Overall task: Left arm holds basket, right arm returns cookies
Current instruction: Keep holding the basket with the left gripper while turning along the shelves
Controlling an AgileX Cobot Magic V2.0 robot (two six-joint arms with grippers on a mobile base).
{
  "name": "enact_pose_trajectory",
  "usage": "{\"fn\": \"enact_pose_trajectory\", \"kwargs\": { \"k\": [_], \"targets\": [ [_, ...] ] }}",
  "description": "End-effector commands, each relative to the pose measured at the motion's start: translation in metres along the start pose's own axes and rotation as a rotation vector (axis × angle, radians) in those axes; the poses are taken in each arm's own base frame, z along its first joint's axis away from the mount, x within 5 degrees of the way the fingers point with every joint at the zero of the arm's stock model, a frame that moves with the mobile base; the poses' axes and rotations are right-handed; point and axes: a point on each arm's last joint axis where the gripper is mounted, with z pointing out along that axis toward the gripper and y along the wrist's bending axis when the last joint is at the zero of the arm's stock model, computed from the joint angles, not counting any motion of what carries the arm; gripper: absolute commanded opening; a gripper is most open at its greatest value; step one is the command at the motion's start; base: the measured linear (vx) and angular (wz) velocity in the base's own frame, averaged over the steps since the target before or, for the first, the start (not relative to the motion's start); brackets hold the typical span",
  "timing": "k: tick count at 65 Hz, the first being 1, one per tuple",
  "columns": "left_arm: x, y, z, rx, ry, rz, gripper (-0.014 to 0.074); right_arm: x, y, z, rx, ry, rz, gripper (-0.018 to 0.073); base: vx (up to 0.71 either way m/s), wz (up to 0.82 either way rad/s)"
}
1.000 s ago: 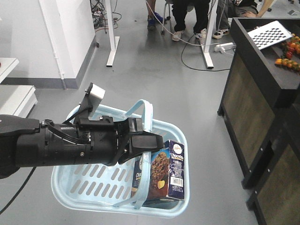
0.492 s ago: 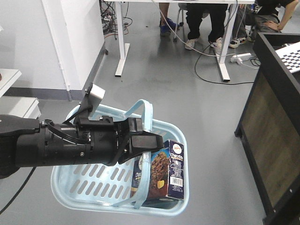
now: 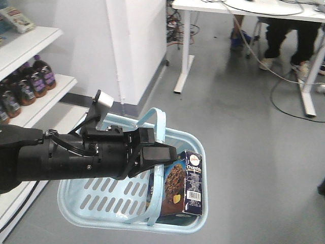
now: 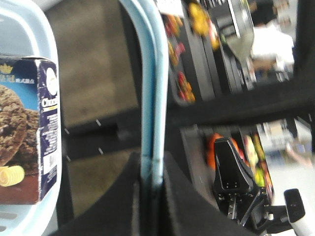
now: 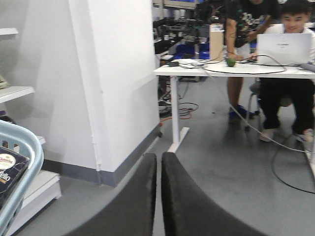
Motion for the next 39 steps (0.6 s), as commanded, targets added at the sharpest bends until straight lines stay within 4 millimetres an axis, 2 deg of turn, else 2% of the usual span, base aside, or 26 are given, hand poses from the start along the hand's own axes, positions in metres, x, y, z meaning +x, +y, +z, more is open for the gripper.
{"fn": "enact_pose_trajectory", "kwargs": {
  "k": [1,39],
  "targets": [
    [-0.0035,-0.0246,-0.0089,0.103,-0.027,0.015,-0.0003,-0.0017,0.0003,-0.0005,-0.005,-0.071,-0.009,-0.0011,0.29,0.79],
    [-0.0035,-0.0246,-0.0089,0.103,-0.027,0.015,-0.0003,-0.0017,0.0003,-0.0005,-0.005,-0.071,-0.009,-0.0011,0.26,0.84]
  ]
}}
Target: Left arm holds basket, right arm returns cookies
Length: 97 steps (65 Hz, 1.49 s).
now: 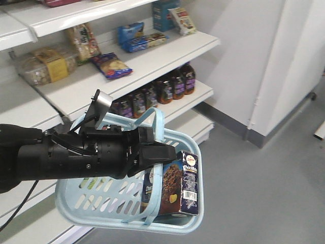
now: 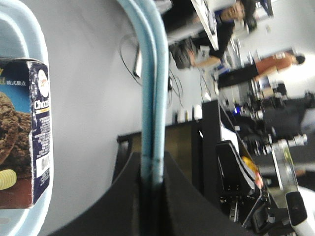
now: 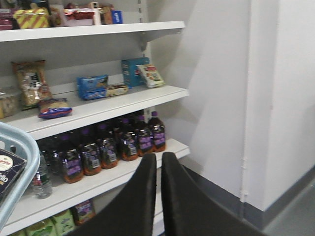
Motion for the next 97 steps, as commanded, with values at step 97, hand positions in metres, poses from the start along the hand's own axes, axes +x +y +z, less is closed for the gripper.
{"fn": "enact_pose_trajectory", "kwargs": {
  "k": [97],
  "targets": [
    [-0.0033,-0.0248,-0.0090,0.105,-0.025,0.015,-0.0003,-0.0017,0.0003,-0.0005,-0.005,-0.071,-0.009,-0.0011,0.17,0.48]
  ]
}}
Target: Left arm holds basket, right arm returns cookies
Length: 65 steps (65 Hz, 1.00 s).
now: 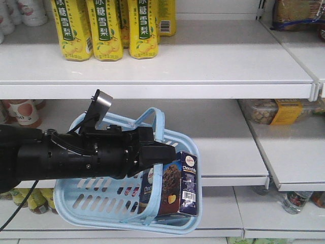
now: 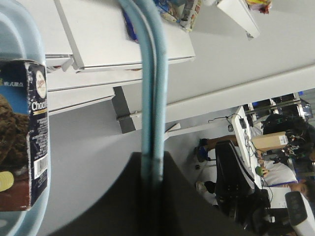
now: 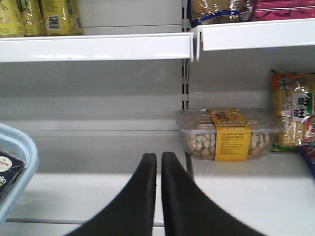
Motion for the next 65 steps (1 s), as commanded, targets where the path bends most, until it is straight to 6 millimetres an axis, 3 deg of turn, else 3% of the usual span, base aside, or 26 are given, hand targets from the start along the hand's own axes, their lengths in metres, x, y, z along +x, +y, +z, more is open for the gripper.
{"fn": "enact_pose_trajectory", "kwargs": {
  "k": [1,65],
  "targets": [
    [-0.0034,-0.0248,-0.0090,0.105,-0.025,0.014,-0.0003,-0.0017,0.0003,-0.0005,-0.005,-0.071,-0.009,-0.0011,0.14,0.24],
    [-0.0034,-0.0248,-0.0090,0.105,-0.025,0.014,-0.0003,-0.0017,0.0003,-0.0005,-0.005,-0.071,-0.009,-0.0011,0.06,0.05]
  ]
}}
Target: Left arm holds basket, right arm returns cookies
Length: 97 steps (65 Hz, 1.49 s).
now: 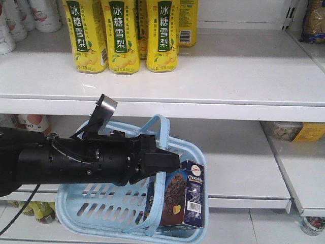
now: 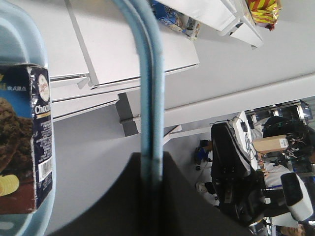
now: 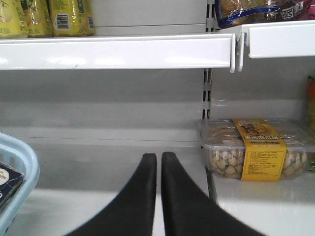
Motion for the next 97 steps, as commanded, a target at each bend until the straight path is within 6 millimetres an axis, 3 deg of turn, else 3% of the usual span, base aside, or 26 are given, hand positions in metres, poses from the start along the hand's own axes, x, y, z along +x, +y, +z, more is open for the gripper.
{"fn": "enact_pose_trajectory", "kwargs": {
  "k": [1,71,82,97],
  "targets": [
    [-0.009,-0.024,-0.010,0.090,-0.064,0.009,-0.0003,-0.002,0.000,0.000,-0.005,-0.071,-0.009,-0.0011,0.00,0.00],
    [-0.009,-0.024,-0.010,0.089,-0.066,0.009,-0.0003,-0.006,0.000,-0.001,-0.007,-0.103,0.025,-0.0011,0.00,0.00],
    [-0.009,-0.024,-0.010,0.089,-0.066,0.009,-0.0003,-0.027,0.001,0.002,-0.006,-0.067,0.062,-0.0011,0.00,0.00],
    [-0.009,-0.024,-0.010,0.089,-0.066,0.009,-0.0003,-0.065,0.003,0.028,0.006,0.077,0.062,-0.0011,0.00,0.00]
  ]
}}
